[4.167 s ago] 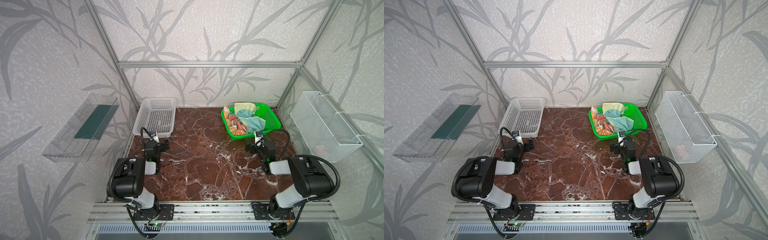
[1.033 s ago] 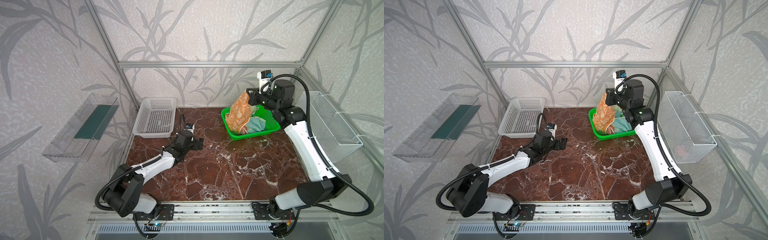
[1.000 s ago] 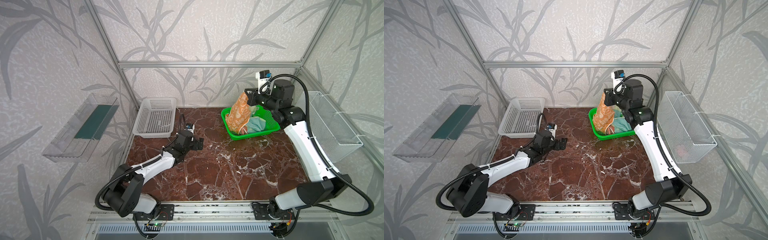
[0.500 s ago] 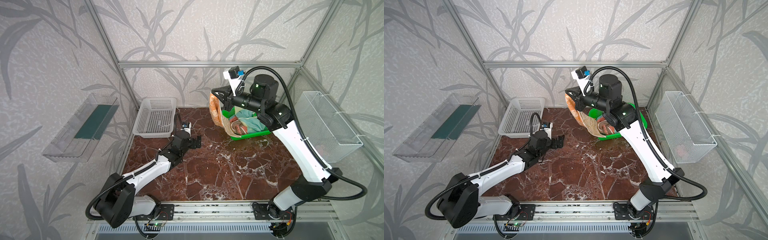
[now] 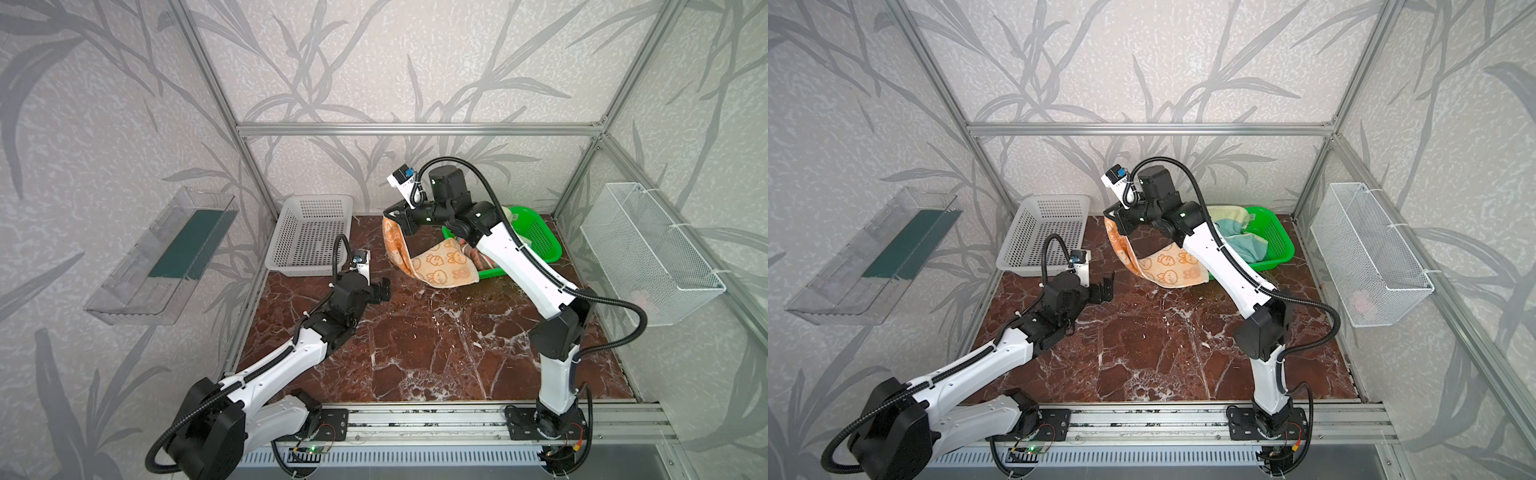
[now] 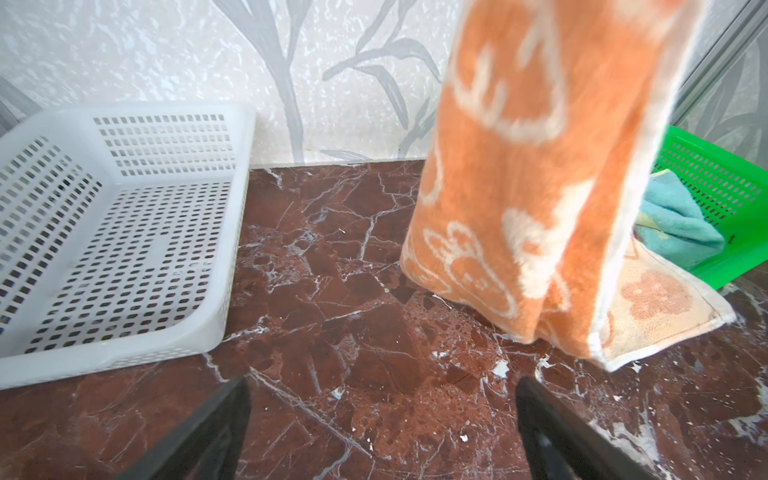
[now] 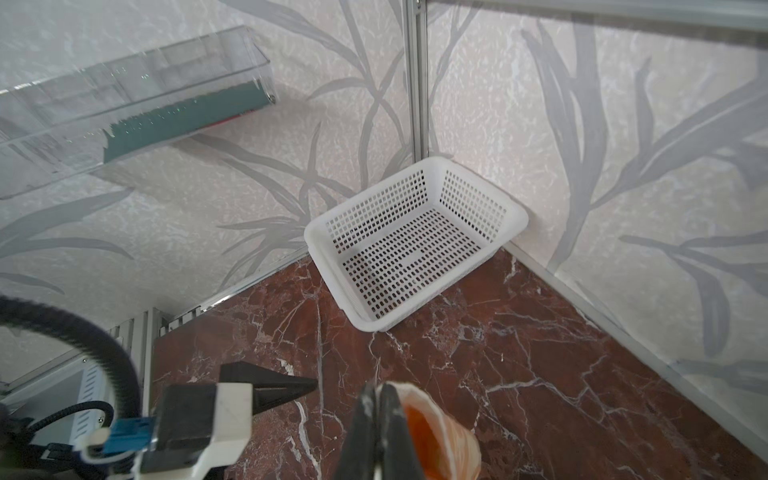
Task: Fold and stack the towels
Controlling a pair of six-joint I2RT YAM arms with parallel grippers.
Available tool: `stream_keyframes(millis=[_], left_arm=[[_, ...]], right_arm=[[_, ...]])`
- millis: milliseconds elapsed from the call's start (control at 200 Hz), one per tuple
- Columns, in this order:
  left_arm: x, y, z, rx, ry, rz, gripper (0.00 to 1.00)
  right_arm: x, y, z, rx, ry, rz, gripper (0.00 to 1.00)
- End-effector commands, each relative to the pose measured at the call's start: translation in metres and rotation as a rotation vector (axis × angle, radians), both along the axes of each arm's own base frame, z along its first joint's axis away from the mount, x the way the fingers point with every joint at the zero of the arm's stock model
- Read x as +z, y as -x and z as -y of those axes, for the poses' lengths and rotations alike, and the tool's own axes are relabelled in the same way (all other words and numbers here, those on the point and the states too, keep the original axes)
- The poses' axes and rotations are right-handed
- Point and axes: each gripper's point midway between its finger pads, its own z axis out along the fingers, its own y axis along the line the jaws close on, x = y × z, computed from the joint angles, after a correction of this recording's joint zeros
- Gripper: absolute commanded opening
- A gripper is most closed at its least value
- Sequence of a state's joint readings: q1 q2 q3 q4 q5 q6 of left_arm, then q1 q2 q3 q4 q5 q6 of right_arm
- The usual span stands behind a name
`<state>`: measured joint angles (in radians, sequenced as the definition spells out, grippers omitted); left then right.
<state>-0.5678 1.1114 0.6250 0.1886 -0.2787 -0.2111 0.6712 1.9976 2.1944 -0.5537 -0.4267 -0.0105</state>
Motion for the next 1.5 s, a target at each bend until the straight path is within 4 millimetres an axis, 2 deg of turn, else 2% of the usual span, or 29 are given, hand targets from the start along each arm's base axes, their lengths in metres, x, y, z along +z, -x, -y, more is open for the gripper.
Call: stream_keyframes(millis=[0, 75, 245, 350, 505, 680, 925, 1005, 1085, 1225, 1355, 1494], left_arm=[[0.007, 0.004, -0.013, 0.026, -0.071, 0.053, 0.99], [0.011, 0.006, -0.016, 0.028, -0.079, 0.090, 0.99], [0.016, 0.007, -0.011, 0.001, -0.059, 0.123, 0.99], [0.009, 0.003, -0.007, -0.001, -0.050, 0.098, 0.99], [-0.006, -0.007, 0.000, 0.006, -0.037, 0.042, 0.99], [-0.023, -0.020, 0.017, -0.023, -0.025, -0.022, 0.99], [-0.057, -0.042, 0.039, -0.057, -0.041, -0.112, 0.99], [-0.070, -0.049, 0.047, -0.065, -0.040, -0.141, 0.99], [-0.082, -0.055, 0.052, -0.061, -0.046, -0.171, 0.99], [-0.106, -0.060, 0.055, -0.047, -0.057, -0.234, 0.99], [-0.128, -0.060, 0.060, -0.048, -0.062, -0.290, 0.99], [-0.146, -0.061, 0.068, -0.063, -0.076, -0.347, 0.99]], right_arm=[[0.001, 0.011, 0.001, 0.021, 0.019, -0.007, 0.00], [-0.016, 0.013, 0.001, 0.027, 0.041, -0.035, 0.00], [-0.072, 0.010, 0.004, -0.001, 0.098, -0.105, 0.00], [-0.105, 0.010, 0.006, -0.016, 0.147, -0.154, 0.00], [-0.139, 0.000, 0.019, -0.109, 0.214, -0.187, 0.00], [-0.169, -0.013, 0.046, -0.249, 0.310, -0.190, 0.19], [-0.190, -0.021, 0.073, -0.322, 0.305, -0.239, 0.21], [-0.193, -0.027, 0.082, -0.354, 0.303, -0.248, 0.31], [-0.195, -0.037, 0.093, -0.399, 0.300, -0.250, 0.52], [-0.196, -0.053, 0.103, -0.448, 0.295, -0.247, 0.68], [-0.196, -0.068, 0.107, -0.492, 0.298, -0.228, 0.80], [-0.198, -0.079, 0.114, -0.536, 0.322, -0.222, 0.81]])
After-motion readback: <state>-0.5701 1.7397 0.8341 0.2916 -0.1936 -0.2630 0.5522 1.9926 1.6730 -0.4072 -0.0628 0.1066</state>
